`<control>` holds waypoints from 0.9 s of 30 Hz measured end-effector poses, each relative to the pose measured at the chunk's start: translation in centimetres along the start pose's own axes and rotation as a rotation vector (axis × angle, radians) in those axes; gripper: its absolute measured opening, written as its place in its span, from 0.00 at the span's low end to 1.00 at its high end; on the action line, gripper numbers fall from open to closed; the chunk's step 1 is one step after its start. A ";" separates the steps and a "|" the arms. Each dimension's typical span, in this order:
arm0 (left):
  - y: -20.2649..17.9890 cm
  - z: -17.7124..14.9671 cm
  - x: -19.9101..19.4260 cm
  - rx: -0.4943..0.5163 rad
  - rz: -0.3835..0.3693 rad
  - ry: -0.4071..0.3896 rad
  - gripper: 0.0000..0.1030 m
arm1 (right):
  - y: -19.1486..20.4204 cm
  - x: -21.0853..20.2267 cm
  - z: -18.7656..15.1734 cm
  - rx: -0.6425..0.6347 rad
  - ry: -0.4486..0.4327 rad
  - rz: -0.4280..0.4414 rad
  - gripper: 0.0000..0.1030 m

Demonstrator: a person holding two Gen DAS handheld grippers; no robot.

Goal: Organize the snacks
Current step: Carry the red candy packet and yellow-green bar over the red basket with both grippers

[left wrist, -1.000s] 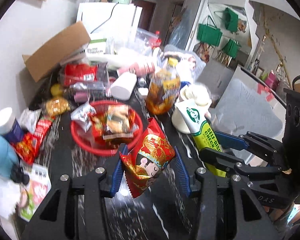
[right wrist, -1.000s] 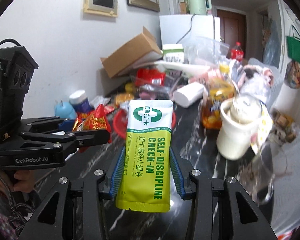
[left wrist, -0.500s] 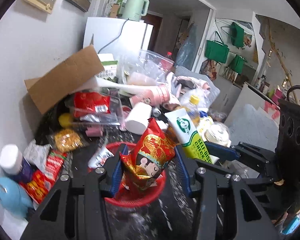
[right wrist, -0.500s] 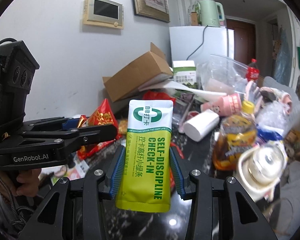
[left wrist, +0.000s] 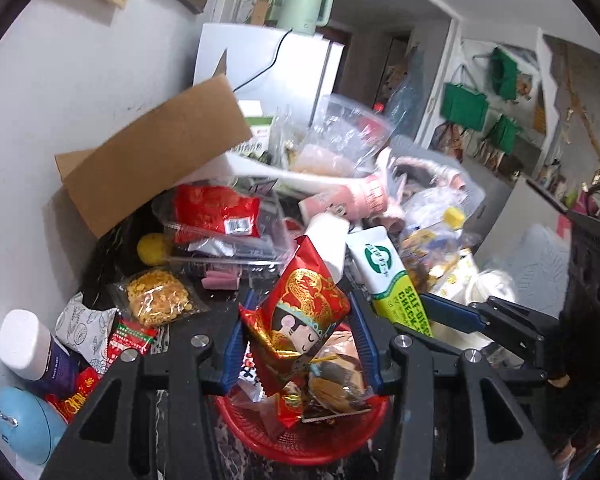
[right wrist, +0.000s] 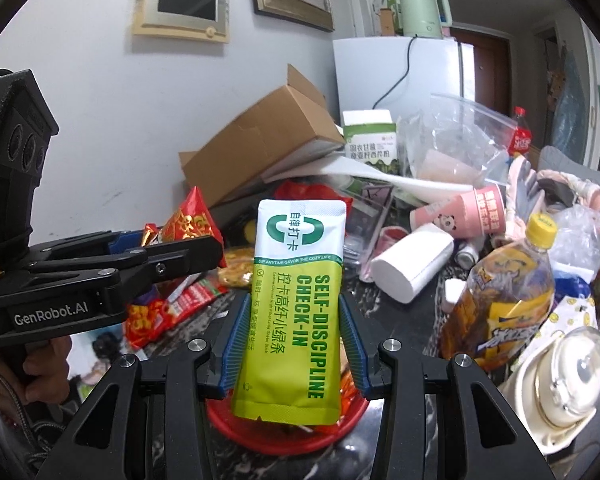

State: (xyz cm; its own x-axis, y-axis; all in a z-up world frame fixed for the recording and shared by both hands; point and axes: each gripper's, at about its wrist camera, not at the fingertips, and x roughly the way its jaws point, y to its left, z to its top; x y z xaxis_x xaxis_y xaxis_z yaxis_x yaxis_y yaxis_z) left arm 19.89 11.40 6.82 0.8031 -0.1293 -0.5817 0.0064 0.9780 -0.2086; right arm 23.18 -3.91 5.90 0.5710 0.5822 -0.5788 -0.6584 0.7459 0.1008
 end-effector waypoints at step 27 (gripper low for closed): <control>0.4 -3.4 10.8 0.089 0.093 0.273 0.45 | -2.3 7.8 -4.0 0.030 0.242 -0.057 0.44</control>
State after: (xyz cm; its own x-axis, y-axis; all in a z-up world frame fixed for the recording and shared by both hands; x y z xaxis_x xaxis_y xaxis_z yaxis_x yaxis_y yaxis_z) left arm 26.55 9.80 -2.24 0.6125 -0.0665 -0.7877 0.0025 0.9966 -0.0822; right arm 27.23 -2.39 -2.13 0.4702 0.4476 -0.7607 -0.6115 0.7866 0.0849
